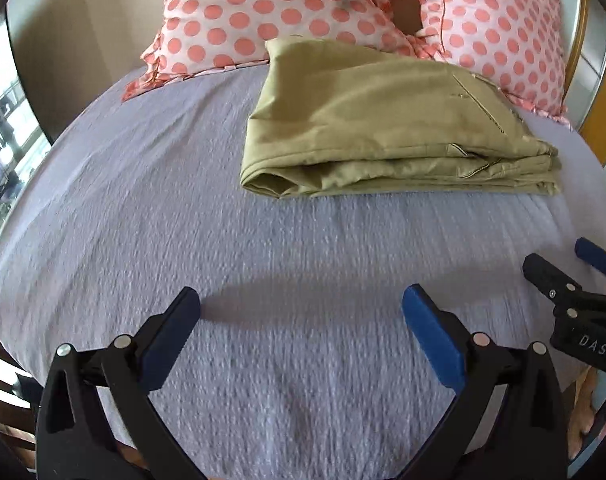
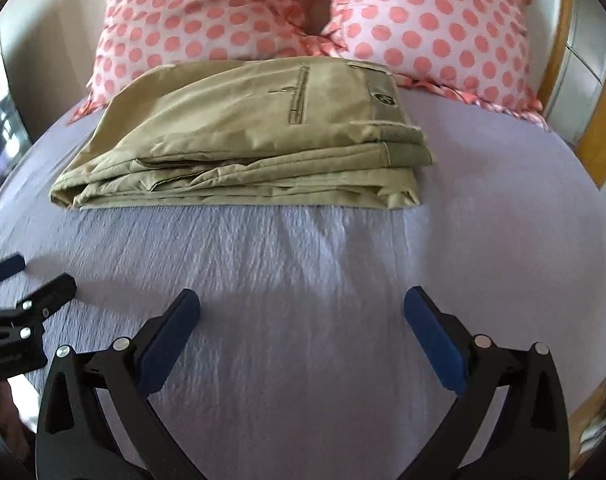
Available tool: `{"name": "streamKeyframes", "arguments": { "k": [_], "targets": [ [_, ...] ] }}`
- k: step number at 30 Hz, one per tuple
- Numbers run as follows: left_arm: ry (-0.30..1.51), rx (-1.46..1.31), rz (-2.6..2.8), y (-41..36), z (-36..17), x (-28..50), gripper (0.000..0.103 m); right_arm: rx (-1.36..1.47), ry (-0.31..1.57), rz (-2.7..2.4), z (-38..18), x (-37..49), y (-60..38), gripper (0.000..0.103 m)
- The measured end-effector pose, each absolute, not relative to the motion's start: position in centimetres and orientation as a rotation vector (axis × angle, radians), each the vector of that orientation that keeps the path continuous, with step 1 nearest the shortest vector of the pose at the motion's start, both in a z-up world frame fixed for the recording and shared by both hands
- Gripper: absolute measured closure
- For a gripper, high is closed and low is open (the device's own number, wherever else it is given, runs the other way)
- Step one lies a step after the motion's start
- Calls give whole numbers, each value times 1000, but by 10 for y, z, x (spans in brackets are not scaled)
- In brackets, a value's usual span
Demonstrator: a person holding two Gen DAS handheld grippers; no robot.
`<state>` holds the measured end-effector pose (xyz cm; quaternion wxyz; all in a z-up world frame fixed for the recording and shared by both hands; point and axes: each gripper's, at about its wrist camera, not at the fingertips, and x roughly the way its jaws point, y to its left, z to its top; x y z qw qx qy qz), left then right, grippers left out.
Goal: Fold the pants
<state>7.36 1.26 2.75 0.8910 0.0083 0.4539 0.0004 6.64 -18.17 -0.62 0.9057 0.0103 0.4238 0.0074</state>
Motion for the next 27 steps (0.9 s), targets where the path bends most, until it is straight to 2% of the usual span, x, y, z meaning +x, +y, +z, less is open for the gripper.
{"name": "streamKeyframes", "arguments": {
  "k": [27],
  "targets": [
    [904,14,2,13,27,66,2,25,857,-2,-7,63,-180,1]
  ]
}}
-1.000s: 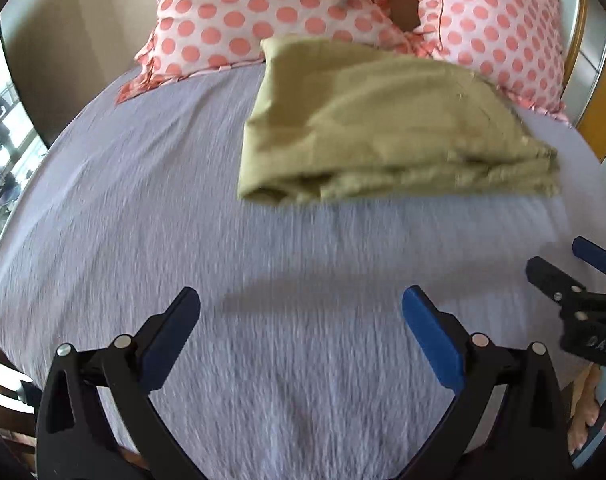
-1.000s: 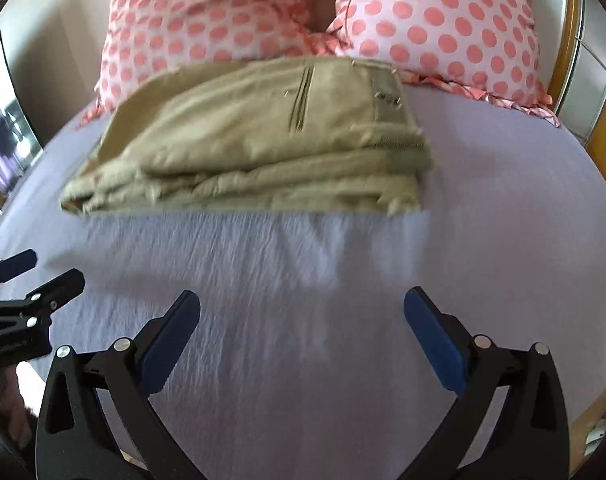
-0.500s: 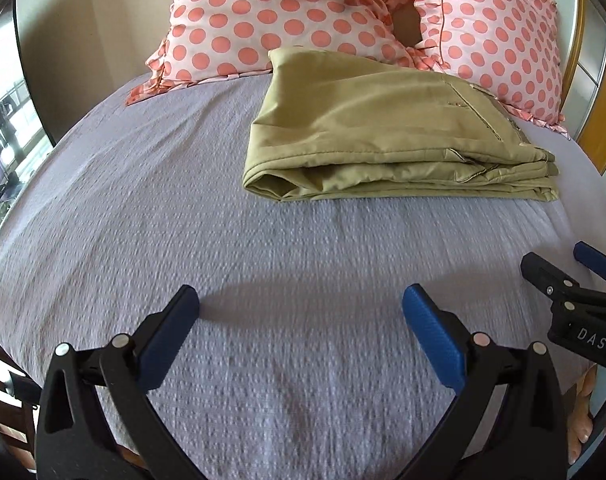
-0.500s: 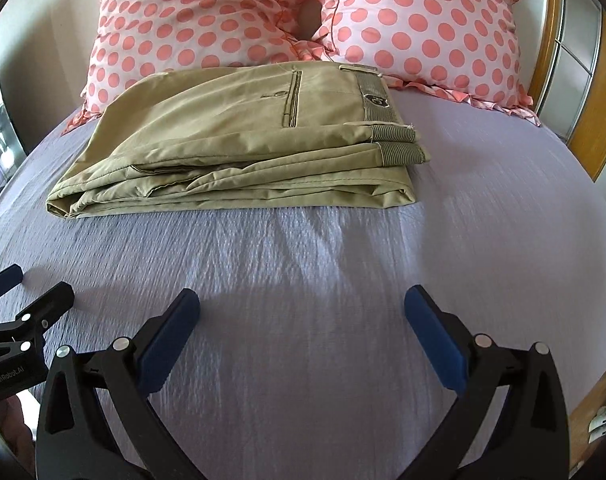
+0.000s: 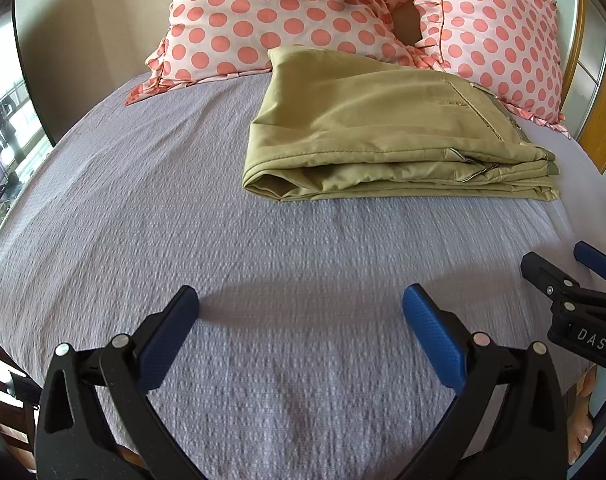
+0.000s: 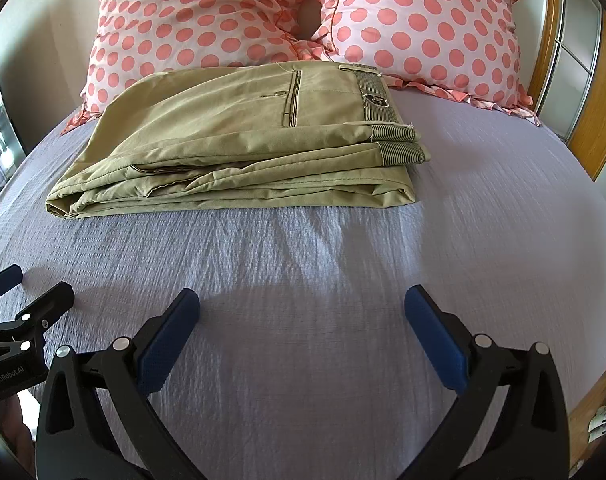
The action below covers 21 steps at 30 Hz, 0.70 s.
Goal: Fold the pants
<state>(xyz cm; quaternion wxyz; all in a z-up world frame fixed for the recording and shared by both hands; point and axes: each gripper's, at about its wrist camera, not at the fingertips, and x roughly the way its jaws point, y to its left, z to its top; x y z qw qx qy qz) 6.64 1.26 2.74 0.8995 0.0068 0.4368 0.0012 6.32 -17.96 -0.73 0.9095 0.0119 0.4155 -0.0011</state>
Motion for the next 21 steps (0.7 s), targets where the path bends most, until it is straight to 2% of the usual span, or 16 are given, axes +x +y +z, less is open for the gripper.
{"name": "streamKeyframes", "arguments": {
  "k": [21],
  "targets": [
    [939,16,-5,14,28,70,2,24,857,-1,-7,63,-179,1]
  ]
}}
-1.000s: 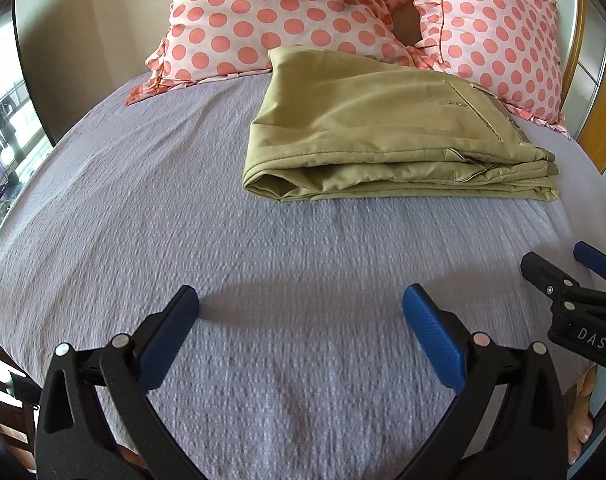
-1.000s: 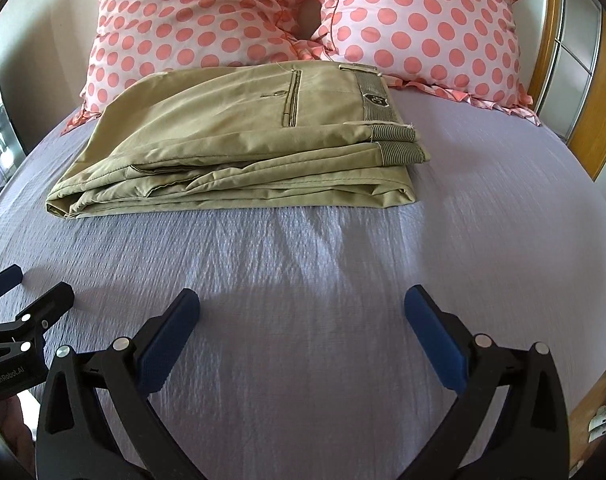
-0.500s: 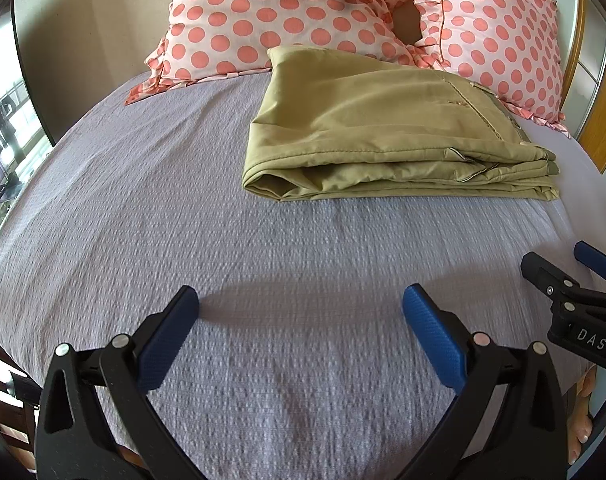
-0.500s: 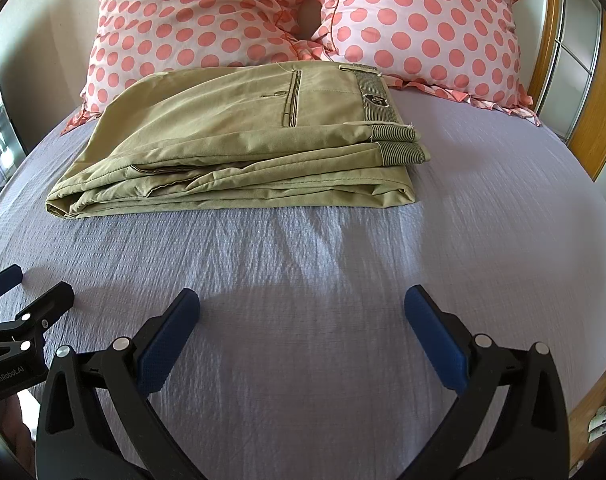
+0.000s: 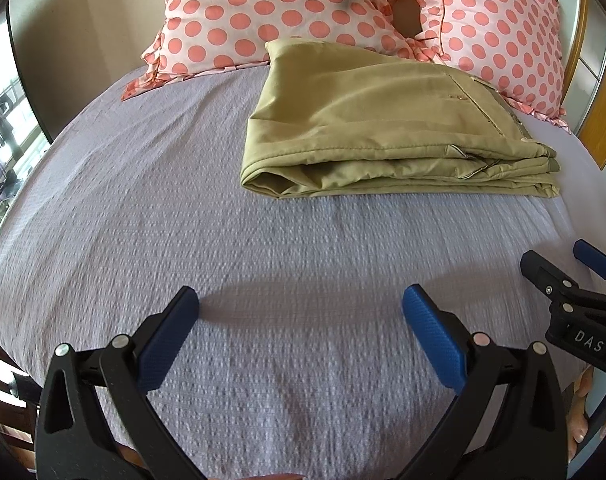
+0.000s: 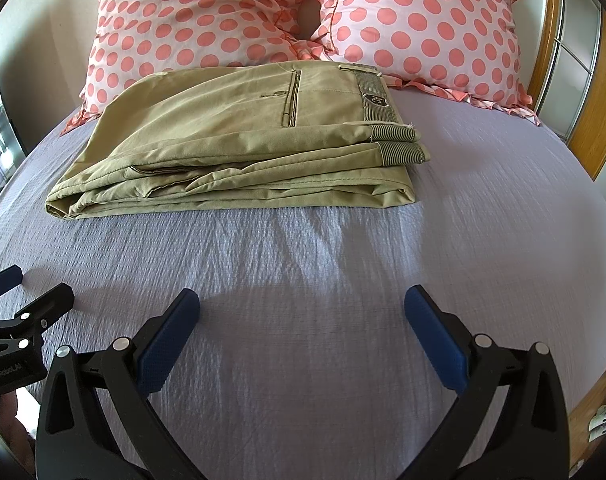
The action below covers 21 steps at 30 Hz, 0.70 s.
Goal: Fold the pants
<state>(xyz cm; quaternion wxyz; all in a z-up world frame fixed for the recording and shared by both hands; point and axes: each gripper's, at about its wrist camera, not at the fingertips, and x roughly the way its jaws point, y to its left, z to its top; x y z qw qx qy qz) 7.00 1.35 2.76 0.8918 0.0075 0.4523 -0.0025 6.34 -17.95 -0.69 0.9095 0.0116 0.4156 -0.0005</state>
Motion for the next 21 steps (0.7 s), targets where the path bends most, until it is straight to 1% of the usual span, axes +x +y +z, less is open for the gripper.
{"name": "streamKeyframes", "arguments": {
  "k": [21],
  "targets": [
    [940,16,-7,14,28,70,2,25,858,-2,-7,64,-180,1]
  ]
}}
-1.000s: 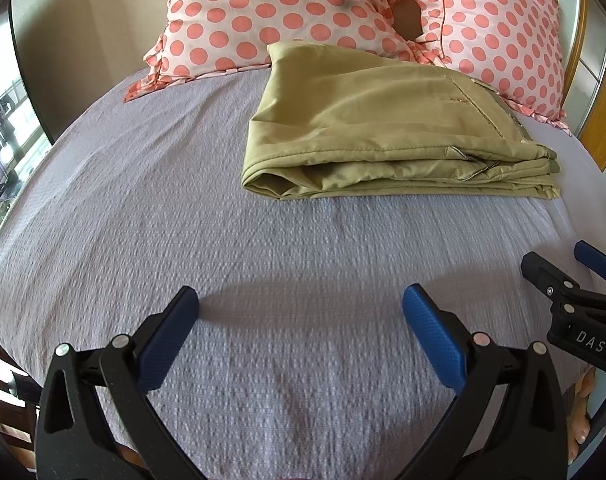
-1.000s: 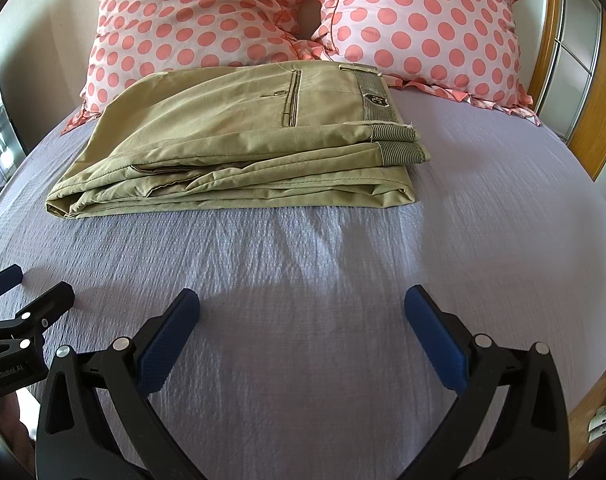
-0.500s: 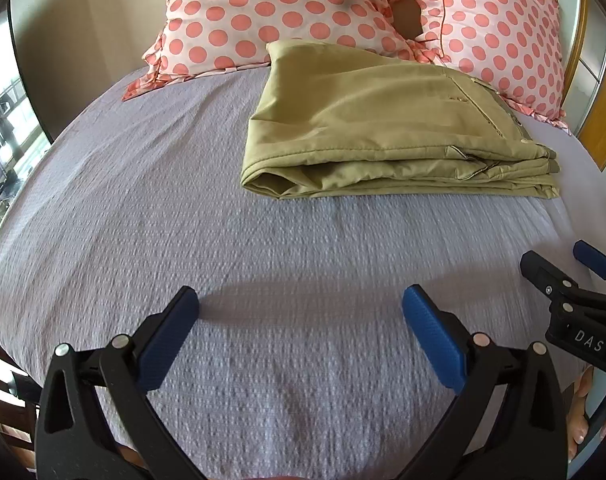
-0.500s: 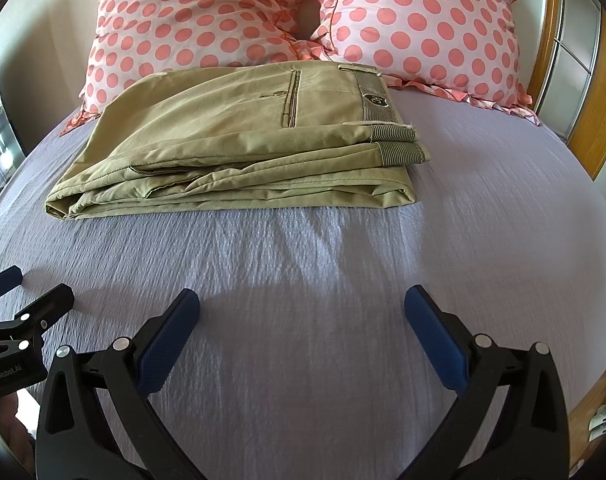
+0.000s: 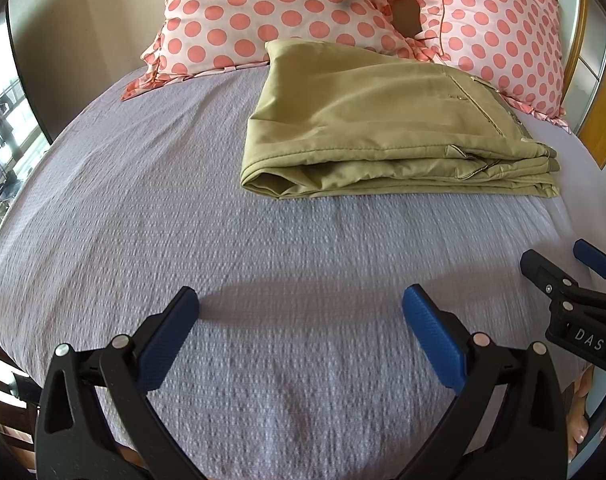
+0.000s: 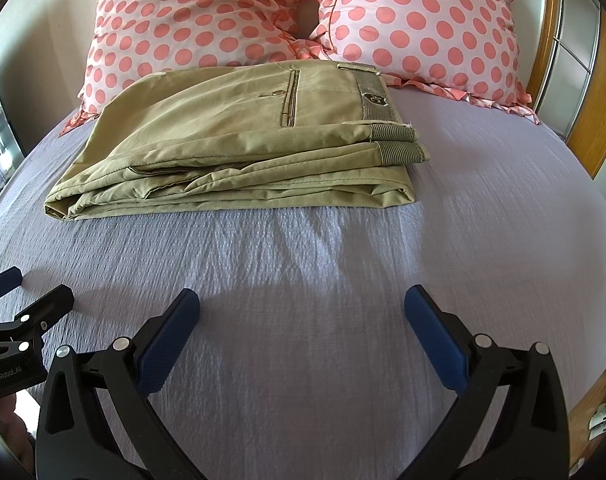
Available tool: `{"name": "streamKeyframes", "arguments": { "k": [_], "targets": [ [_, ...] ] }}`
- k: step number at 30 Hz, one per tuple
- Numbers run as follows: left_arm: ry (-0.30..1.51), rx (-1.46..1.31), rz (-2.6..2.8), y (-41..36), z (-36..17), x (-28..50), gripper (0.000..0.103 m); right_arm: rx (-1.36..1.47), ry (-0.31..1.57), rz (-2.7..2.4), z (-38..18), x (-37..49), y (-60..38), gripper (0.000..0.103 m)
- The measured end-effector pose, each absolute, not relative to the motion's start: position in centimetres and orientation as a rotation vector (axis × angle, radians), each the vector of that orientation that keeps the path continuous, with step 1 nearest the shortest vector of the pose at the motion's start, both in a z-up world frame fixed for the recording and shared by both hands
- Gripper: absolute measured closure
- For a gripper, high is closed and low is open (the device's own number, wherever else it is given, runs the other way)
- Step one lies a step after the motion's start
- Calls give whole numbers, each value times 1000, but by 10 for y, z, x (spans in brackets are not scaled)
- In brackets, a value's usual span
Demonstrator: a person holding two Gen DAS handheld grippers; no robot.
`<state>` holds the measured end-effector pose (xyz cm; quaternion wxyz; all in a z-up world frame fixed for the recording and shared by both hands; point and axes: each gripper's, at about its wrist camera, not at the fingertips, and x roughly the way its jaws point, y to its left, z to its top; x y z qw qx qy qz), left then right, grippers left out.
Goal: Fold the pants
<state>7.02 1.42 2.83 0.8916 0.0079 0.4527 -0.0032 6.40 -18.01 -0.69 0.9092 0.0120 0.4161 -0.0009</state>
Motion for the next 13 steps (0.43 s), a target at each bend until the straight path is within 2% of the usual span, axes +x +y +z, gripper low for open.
{"name": "streamKeyframes", "arguments": {
  "k": [13],
  "targets": [
    [946,20,-9,15,29,71,2,25,859,-1,-7,64,-181,1]
  ]
}}
